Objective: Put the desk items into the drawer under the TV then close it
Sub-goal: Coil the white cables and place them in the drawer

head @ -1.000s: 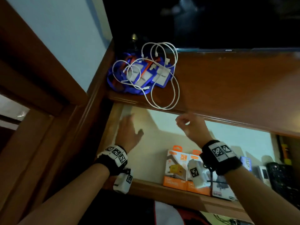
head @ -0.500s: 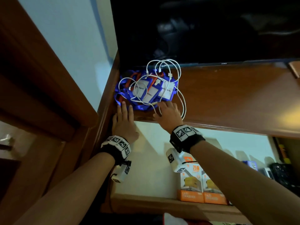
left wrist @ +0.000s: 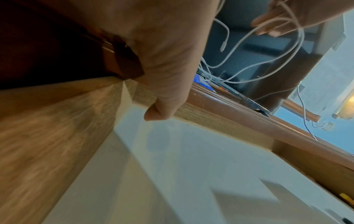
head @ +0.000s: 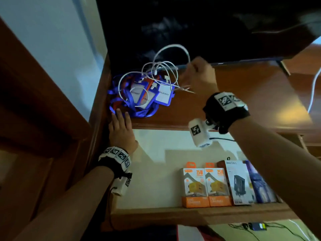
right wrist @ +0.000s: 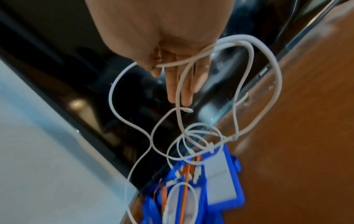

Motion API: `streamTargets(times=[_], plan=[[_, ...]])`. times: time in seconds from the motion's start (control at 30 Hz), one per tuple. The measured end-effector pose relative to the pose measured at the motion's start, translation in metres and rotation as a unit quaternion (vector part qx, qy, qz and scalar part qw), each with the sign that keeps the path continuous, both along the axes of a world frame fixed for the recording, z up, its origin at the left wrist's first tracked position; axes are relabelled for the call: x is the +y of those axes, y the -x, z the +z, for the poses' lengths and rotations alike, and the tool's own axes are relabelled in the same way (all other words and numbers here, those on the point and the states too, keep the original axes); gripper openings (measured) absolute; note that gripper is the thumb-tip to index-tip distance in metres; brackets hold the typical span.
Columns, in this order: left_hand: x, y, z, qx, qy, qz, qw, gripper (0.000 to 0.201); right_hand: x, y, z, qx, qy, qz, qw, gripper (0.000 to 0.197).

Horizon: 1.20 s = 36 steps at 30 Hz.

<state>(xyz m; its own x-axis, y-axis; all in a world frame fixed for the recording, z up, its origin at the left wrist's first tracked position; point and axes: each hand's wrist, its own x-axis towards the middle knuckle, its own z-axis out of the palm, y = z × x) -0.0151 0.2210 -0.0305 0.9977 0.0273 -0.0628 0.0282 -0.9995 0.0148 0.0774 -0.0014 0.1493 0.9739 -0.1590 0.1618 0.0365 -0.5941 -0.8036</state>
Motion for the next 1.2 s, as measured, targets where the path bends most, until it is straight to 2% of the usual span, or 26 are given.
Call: streamTargets(times=[0.07,0.17,0.23,0.3,0.37,0.47,0.53,0.63,0.7,0.77,0.8,0.87,0.97,1.0,1.07,1.13,1.2], plan=[[-0.002,-0.002,0.005,0.009,0.007,0.009,1.0,0.113,-0.014,-0.008,0.021,-0.031,-0.012,-0.035,0.999,0.016],[-0.008,-0.008,0.021,0.021,0.048,0.052,0.997,0.097,-0.039,-0.013,0.037,-0.044,0.032,-0.056,0.997,0.011],[-0.007,-0.016,0.035,0.026,0.102,0.085,0.991,0.082,-0.052,-0.014,0.043,-0.029,0.045,-0.05,0.997,0.018],[-0.006,-0.025,0.055,0.039,0.196,0.143,0.969,0.073,-0.064,-0.016,0.049,-0.042,0.044,-0.057,0.997,0.018],[-0.011,-0.031,0.078,-0.023,0.264,0.17,0.949,0.075,-0.073,-0.018,0.057,-0.076,0.023,-0.076,0.994,0.013],[-0.035,-0.038,0.125,-0.198,0.167,0.04,0.965,0.08,-0.086,-0.02,0.066,-0.129,0.027,-0.079,0.988,0.014],[-0.056,-0.049,0.154,-0.231,0.199,-0.036,0.952,0.084,-0.091,-0.02,0.068,-0.143,0.029,-0.046,0.988,0.015],[-0.09,-0.074,0.185,-0.213,0.293,-0.123,0.924,0.095,-0.091,-0.017,0.066,-0.159,0.007,0.031,0.987,0.011],[-0.111,-0.091,0.198,-0.164,0.344,-0.144,0.913,0.102,-0.092,-0.014,0.066,-0.167,0.009,0.068,0.984,0.01],[-0.126,-0.102,0.205,-0.09,0.407,-0.154,0.896,0.09,-0.095,-0.01,0.066,-0.161,0.02,0.098,0.982,0.008],[-0.132,-0.104,0.206,-0.051,0.423,-0.169,0.889,0.069,-0.097,-0.008,0.067,-0.157,0.034,0.107,0.981,0.008],[-0.133,-0.106,0.205,0.021,0.401,-0.194,0.895,0.016,-0.107,-0.003,0.069,-0.146,0.085,0.104,0.98,0.012],[-0.115,-0.113,0.199,0.05,0.385,-0.177,0.905,0.04,-0.129,0.003,0.065,-0.073,0.217,0.071,0.971,0.018],[-0.106,-0.117,0.2,0.047,0.384,-0.163,0.908,0.042,-0.135,0.005,0.061,-0.04,0.268,0.055,0.961,0.019],[-0.09,-0.122,0.209,0.033,0.299,-0.163,0.94,0.043,-0.141,0.007,0.05,0.0,0.343,0.019,0.939,0.022],[-0.078,-0.128,0.224,0.015,0.203,-0.18,0.962,0.043,-0.141,0.008,0.039,0.006,0.373,-0.001,0.928,0.025],[-0.067,-0.136,0.24,-0.028,0.19,-0.175,0.966,0.039,-0.14,0.007,0.029,0.016,0.384,-0.024,0.923,0.026]])
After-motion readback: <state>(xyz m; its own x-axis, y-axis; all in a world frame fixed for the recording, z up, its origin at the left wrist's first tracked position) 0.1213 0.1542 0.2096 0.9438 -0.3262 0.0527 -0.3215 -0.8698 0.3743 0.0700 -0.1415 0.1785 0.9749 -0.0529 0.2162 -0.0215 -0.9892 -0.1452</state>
